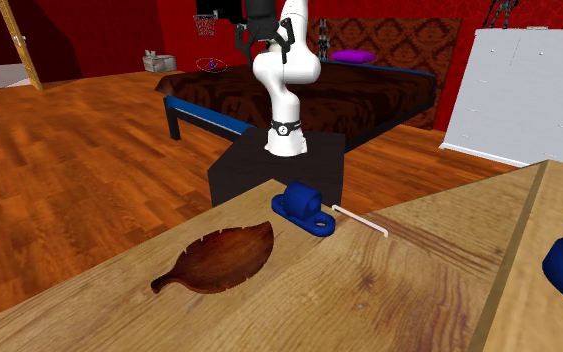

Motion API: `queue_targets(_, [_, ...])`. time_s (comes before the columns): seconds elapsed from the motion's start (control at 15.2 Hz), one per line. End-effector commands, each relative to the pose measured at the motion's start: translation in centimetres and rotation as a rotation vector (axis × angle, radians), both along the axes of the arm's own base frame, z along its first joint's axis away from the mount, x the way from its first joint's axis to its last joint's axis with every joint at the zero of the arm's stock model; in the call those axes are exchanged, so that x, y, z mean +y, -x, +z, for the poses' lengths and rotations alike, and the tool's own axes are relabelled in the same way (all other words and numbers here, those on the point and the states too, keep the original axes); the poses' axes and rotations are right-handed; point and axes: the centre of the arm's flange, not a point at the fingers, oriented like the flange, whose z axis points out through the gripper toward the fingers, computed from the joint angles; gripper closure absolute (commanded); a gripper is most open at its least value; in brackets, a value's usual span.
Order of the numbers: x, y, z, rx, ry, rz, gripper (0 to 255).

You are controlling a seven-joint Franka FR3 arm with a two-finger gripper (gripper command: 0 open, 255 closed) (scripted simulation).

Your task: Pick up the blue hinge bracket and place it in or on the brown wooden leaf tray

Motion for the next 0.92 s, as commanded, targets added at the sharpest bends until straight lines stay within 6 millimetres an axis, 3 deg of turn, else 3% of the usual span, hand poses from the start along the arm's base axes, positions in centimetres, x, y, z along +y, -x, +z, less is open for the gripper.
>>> queue_targets(0.0, [0.0,0.0,0.0,0.0,0.0,0.0,0])
queue_targets(0.86, [3.8,-8.9,-13.5,-0.082,-0.085,0.385,0])
